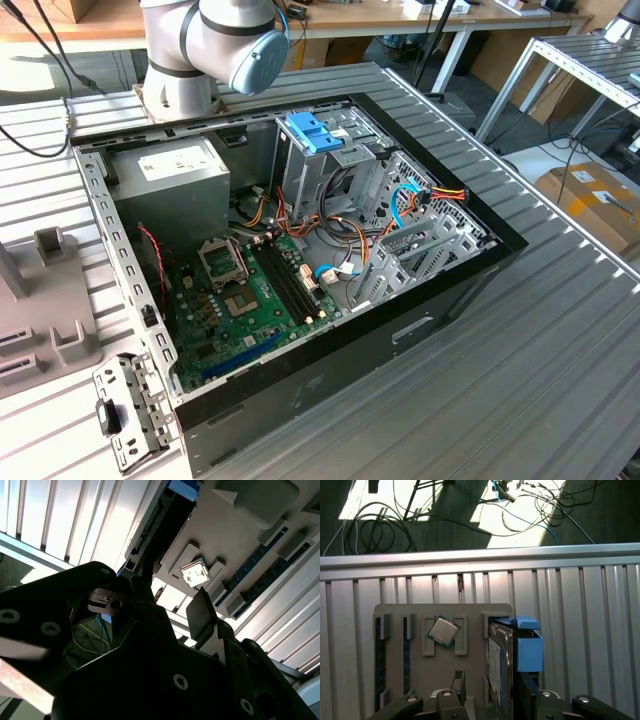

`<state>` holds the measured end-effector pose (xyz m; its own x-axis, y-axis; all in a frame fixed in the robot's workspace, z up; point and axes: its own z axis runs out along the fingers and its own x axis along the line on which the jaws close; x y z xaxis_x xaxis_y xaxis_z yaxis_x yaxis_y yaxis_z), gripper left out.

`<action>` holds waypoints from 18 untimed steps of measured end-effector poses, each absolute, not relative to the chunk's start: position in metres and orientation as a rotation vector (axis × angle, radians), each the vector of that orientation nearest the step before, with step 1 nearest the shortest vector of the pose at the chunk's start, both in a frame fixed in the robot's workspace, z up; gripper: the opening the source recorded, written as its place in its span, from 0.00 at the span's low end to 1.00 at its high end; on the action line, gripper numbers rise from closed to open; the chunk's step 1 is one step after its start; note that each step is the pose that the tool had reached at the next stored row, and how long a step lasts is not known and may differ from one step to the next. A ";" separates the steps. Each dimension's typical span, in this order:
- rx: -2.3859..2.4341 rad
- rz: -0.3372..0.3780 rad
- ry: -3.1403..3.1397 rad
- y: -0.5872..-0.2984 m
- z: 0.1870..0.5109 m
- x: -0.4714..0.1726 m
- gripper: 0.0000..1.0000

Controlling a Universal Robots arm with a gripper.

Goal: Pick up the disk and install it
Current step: 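Pick up the disk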

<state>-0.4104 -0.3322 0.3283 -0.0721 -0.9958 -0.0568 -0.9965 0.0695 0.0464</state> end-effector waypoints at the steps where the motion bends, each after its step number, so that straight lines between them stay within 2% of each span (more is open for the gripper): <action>1: -2.133 0.114 2.290 -0.332 0.328 -0.411 0.54; 9: -2.129 0.109 2.285 -0.332 0.335 -0.412 0.54; 10: -2.128 0.107 2.284 -0.316 0.335 -0.414 0.54; 12: -2.120 0.127 2.274 -0.300 0.321 -0.421 0.54; 18: -2.127 0.110 2.283 -0.300 0.307 -0.421 0.54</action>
<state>-0.4210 -0.2996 0.3068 -0.0716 -0.9955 -0.0626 -0.9969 0.0693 0.0383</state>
